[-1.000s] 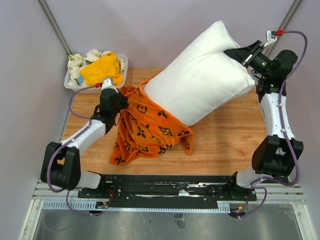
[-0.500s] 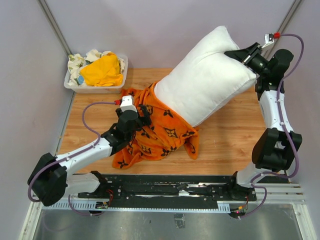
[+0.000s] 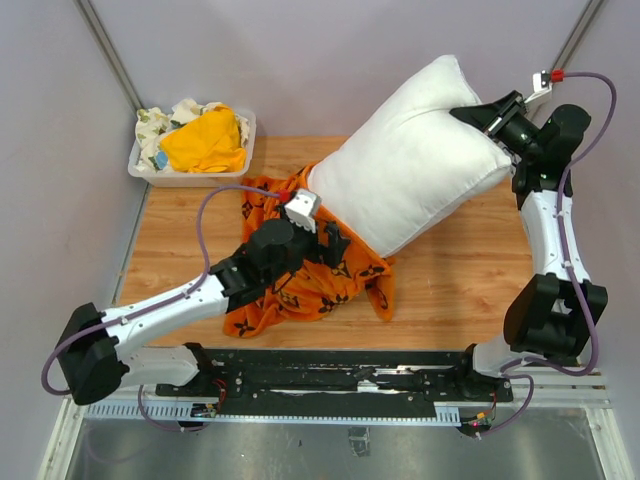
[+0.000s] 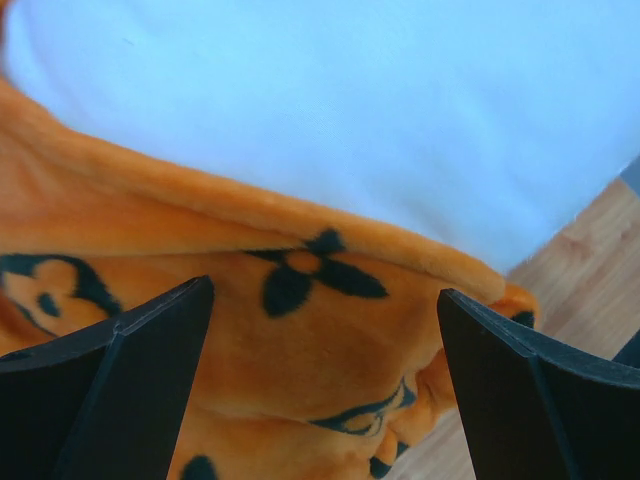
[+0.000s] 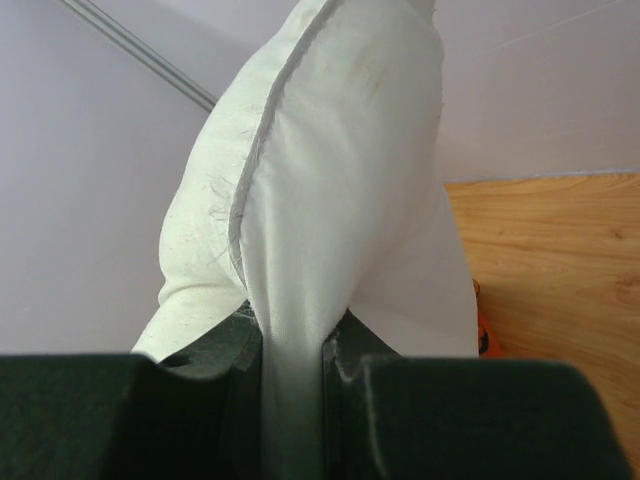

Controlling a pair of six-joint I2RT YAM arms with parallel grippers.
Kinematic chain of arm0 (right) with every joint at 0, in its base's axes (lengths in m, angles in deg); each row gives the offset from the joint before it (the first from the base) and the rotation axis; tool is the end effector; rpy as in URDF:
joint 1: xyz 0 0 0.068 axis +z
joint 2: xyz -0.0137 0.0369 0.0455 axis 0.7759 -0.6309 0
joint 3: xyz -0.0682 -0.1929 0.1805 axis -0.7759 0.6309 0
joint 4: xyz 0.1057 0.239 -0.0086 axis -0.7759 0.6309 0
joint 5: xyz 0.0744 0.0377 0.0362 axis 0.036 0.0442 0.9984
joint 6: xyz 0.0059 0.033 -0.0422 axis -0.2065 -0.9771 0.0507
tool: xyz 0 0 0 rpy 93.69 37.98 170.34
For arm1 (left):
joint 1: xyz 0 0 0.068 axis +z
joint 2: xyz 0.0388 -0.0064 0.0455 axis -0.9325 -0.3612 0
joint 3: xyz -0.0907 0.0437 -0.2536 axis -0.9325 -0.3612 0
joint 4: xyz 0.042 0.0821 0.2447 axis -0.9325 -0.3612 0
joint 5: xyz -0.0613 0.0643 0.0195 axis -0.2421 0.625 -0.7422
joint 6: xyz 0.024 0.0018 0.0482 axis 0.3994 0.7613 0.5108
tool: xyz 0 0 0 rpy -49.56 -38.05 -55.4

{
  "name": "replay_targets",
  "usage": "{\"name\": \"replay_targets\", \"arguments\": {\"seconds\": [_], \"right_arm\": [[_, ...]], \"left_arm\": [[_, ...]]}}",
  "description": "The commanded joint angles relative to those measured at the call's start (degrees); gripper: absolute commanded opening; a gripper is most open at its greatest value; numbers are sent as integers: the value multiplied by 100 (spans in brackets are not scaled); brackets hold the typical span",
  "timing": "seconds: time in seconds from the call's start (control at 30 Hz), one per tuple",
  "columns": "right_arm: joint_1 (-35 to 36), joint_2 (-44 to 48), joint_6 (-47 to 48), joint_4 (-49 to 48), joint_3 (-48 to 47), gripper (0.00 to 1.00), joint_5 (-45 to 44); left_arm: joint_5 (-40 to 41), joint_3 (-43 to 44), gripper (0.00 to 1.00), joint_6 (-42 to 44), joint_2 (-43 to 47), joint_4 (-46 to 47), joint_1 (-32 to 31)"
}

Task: Remove the pillowcase from the pillow
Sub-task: Remove the pillow from the pillowcase.

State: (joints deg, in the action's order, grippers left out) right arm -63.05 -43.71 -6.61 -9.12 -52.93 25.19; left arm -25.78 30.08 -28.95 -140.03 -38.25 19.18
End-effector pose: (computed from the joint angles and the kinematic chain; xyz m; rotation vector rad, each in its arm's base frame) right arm 0.3462 -0.0459 0.4340 0.0522 1.5303 1.2279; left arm 0.1823 -0.2008 0.3100 0.3463 1.7493 -0.6008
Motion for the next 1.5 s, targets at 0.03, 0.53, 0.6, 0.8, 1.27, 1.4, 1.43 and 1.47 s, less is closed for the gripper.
{"name": "replay_targets", "arguments": {"seconds": [0.03,0.53,0.6,0.8,1.27,1.4,1.43,1.47], "right_arm": [[113,309,154,-232,125,1,-263],[118,311,165,-226,120,1,-455],[110,300,151,-211,75,1,-477],[63,421,111,-168,120,1,-601],[70,1235,530,397,677,1,-1170],[143,1398,672,497,745,1,-1360],[175,1417,743,566,732,1,-1400],[197,1429,820,634,725,1,-1429]], "left_arm": [[315,111,98,481,-509,-144,-422],[1277,-1178,26,-548,-178,-623,-458],[1326,-1402,14,-763,-6,-745,-458],[1884,-1689,11,-1631,420,-1556,-445],[580,595,99,-2322,1470,-2099,-142],[453,1270,99,-2500,978,-2142,-129],[412,1447,99,-2500,830,-2182,-118],[381,1608,99,-2501,680,-2231,-111]]}}
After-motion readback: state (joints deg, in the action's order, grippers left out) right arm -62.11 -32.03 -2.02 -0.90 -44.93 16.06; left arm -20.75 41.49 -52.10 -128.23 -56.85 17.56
